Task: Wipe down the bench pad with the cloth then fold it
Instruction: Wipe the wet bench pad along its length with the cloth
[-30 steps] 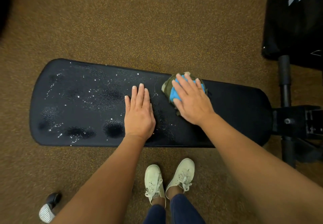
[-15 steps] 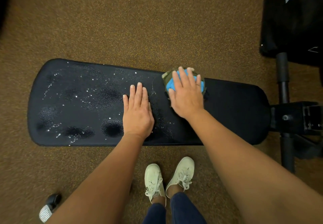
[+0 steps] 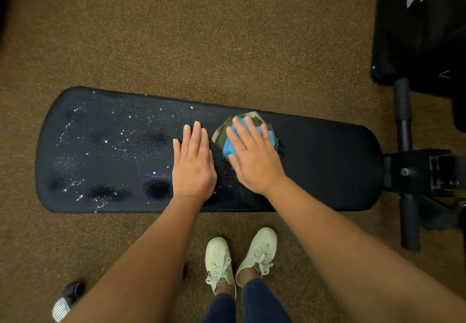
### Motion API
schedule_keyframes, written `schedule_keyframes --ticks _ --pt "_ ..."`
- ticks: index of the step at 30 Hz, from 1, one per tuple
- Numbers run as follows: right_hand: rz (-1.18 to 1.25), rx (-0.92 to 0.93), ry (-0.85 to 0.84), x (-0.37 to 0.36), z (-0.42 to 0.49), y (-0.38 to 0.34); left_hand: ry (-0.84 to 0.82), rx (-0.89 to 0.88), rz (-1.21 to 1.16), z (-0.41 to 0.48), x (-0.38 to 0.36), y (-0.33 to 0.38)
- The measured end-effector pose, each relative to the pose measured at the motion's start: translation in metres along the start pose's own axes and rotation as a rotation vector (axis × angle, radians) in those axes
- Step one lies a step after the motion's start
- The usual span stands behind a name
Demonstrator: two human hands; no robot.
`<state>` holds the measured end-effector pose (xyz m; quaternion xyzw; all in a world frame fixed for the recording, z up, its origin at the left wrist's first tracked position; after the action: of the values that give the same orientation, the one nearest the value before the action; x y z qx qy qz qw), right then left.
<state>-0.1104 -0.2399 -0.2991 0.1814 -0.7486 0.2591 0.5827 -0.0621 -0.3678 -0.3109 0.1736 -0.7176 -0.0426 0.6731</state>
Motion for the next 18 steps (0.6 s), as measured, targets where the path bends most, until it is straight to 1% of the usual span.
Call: schedule_keyframes --ticks 2,3,5,7,9,10,12,14,15,16,18 --pt "-0.031 0.134 -0.014 0.000 -0.021 0.011 -0.001 -0.004 0.001 0.000 0.001 0.000" --pt "-0.053 0.132 -0.006 0.001 -0.026 0.022 -0.005 -0.006 0.003 0.000 0.001 0.001" --pt "-0.078 0.003 0.040 0.007 -0.022 0.042 -0.011 -0.005 0.008 0.000 0.002 0.001" --pt "-0.057 -0.151 0.049 0.007 -0.012 0.042 -0.019 -0.002 0.010 0.000 0.002 0.001" --pt "0.002 -0.200 0.061 0.004 -0.009 0.022 -0.026 -0.001 0.012 0.000 0.001 0.000" --pt "0.024 -0.168 0.058 0.001 -0.013 0.012 -0.027 -0.001 0.012 0.000 0.001 0.000" --pt "0.026 -0.028 0.035 -0.006 -0.029 0.003 -0.026 0.000 0.008 0.000 0.001 0.000" --pt "0.007 0.108 0.020 -0.005 -0.043 0.011 -0.030 -0.001 0.007 0.000 0.000 0.000" --pt "-0.008 0.123 0.023 -0.004 -0.043 0.018 -0.032 -0.001 0.007 0.000 0.001 0.000" --pt "-0.017 0.094 0.033 -0.002 -0.039 0.026 -0.034 0.000 0.009 0.000 0.001 0.001" --pt "-0.011 -0.067 0.061 0.004 -0.021 0.039 -0.036 0.011 0.017 0.000 0.001 0.001"
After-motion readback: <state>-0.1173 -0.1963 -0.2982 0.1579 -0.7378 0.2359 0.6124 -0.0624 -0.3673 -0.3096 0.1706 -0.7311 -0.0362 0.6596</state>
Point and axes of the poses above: each hand's wrist, its own z-axis towards the middle knuckle, its own x-axis out of the back of the hand, y = z × x, the point moved 6 cm from there along z, towards the middle knuckle
